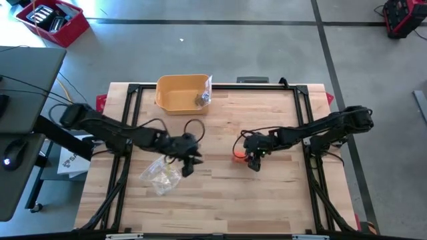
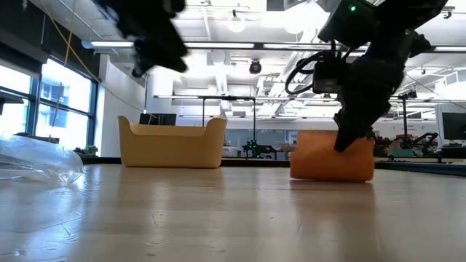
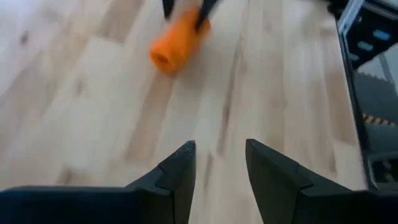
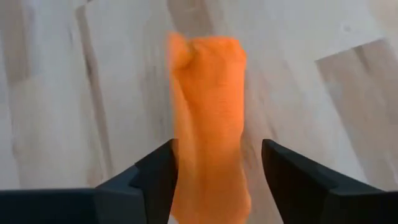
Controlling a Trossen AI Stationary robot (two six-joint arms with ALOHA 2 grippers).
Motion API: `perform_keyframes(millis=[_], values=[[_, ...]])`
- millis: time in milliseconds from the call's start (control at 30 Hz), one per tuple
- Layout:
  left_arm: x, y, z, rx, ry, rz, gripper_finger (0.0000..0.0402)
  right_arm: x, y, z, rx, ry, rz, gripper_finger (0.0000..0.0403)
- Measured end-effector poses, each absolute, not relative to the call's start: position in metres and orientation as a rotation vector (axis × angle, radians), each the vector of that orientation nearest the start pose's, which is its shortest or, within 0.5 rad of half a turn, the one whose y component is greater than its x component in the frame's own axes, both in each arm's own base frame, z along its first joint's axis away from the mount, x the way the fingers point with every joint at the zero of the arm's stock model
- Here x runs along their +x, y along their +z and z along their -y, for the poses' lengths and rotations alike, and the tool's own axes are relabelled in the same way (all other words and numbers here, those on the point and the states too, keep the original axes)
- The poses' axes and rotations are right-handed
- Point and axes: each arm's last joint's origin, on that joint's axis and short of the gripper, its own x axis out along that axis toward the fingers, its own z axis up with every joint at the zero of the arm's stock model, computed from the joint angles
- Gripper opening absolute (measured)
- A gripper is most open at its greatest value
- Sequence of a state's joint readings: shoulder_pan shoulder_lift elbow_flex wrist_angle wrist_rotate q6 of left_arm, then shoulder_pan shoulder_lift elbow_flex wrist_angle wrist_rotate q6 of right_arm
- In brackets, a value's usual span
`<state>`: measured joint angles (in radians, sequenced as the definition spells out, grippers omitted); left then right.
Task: Roll bandage
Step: Roll the orange bandage, then open the transparent zip bag
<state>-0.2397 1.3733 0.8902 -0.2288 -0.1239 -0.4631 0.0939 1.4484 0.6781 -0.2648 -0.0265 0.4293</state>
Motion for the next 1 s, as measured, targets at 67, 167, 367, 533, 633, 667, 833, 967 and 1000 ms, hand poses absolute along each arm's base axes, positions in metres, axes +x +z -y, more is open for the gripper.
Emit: perform_keyframes(millis=[67, 167, 367, 533, 633, 667, 833, 967, 1000], values=[[0.266, 0.241, 0.076, -0.329, 0.073, -0.748, 0.0131, 0.254, 0.157, -0.021, 0.376, -0.135, -1.038, 0.0219], [0.245, 0.24, 0.093, -0.353, 0.119, -0.842, 0.0131, 0.259, 0.167, -0.021, 0.377, -0.138, -1.028, 0.022], [0.212, 0.229, 0.116, -0.421, 0.249, -1.021, 0.0131, 0.276, 0.2, -0.031, 0.28, -0.122, -0.95, 0.022], [0.19, 0.222, 0.123, -0.442, 0.374, -1.143, 0.0131, 0.285, 0.218, -0.039, 0.178, -0.134, -0.866, 0.022], [0.179, 0.213, 0.124, -0.506, 0.445, -1.23, 0.0131, 0.288, 0.222, -0.045, 0.138, -0.142, -0.808, 0.022], [0.175, 0.207, 0.122, -0.535, 0.466, -1.271, 0.0131, 0.289, 0.223, -0.046, 0.133, -0.149, -0.787, 0.022], [0.167, 0.165, 0.114, -0.73, 0.529, -1.364, 0.0131, 0.291, 0.226, -0.049, 0.114, -0.154, -0.746, 0.022], [0.184, 0.153, 0.115, -0.816, 0.389, -1.144, 0.0131, 0.292, 0.227, -0.05, 0.112, -0.148, -0.731, 0.022], [0.19, 0.156, 0.113, -0.807, 0.367, -1.077, 0.0131, 0.293, 0.227, -0.05, 0.115, -0.147, -0.724, 0.022]])
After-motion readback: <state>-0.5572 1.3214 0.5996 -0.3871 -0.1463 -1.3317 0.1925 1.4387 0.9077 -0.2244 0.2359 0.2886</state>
